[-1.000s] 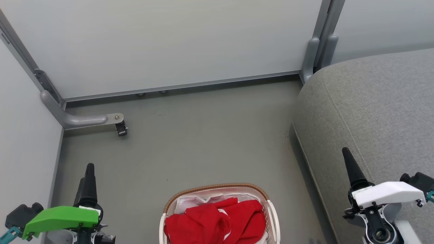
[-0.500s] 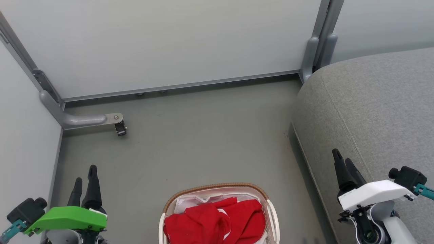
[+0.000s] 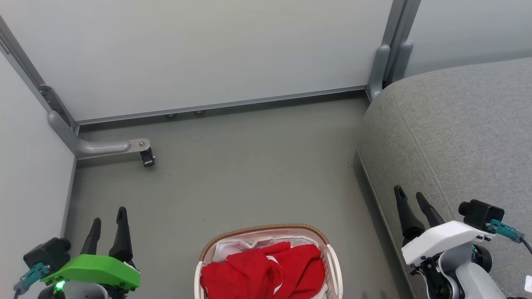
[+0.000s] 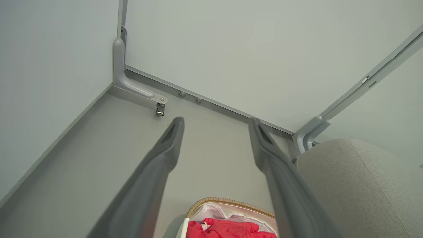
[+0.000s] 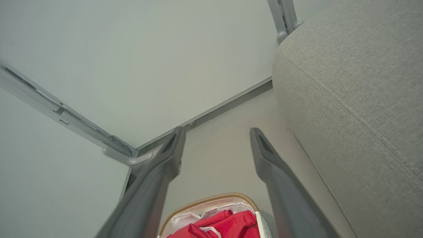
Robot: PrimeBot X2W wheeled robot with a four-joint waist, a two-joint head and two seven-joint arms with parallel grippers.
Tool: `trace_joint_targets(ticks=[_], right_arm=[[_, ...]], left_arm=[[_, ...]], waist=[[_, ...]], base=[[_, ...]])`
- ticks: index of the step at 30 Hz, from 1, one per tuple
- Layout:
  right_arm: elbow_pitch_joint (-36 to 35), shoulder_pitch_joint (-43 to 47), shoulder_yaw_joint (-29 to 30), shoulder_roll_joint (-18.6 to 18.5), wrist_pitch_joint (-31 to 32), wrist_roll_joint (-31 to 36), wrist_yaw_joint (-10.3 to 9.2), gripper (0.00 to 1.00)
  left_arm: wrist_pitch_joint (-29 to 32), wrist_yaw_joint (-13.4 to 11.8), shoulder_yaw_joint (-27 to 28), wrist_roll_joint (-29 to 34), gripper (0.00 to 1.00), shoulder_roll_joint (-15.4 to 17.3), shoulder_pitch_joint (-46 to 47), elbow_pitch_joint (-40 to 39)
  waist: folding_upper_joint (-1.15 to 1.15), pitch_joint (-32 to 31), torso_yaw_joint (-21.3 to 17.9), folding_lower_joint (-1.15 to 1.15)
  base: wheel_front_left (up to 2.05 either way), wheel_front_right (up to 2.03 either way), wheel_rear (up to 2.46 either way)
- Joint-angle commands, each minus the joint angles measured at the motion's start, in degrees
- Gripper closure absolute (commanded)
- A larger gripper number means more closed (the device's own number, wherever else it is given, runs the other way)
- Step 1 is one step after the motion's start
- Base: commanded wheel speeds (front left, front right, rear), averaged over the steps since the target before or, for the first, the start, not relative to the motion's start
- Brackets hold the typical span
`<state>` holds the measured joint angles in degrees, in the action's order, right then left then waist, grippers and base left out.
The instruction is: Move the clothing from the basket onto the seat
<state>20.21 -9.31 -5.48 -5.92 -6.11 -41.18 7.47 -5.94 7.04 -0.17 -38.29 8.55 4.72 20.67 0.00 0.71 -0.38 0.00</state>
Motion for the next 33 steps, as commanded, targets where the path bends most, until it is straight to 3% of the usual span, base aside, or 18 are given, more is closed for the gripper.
trace_joint_targets(ticks=[1, 17, 33], right_arm=[[-0.13, -1.47, -0.32, -0.54, -0.57, 2.11, 0.02, 0.00], [1.90, -1.00, -1.05, -0.32, -3.07, 13.83, 0.02, 0.00], [3.42, -1.23, -0.70, 0.21, -5.19, 22.87, 0.02, 0.00]], left_arm=[[-0.67, -0.30, -0.26, 2.13, 0.00, 0.95, 1.20, -0.29], [-3.15, -2.42, -1.70, 12.07, 0.00, 2.21, -0.80, 0.82], [-5.37, -2.02, -0.65, 19.78, 0.00, 1.68, -1.77, -0.02]], waist=[[0.00, -0.01, 0.00, 0.00], [0.00, -0.23, -0.31, 0.00], [0.00, -0.06, -0.61, 0.00]], base=[[0.00, 0.00, 0.00], [0.00, 0.00, 0.00], [0.00, 0.00, 0.00]])
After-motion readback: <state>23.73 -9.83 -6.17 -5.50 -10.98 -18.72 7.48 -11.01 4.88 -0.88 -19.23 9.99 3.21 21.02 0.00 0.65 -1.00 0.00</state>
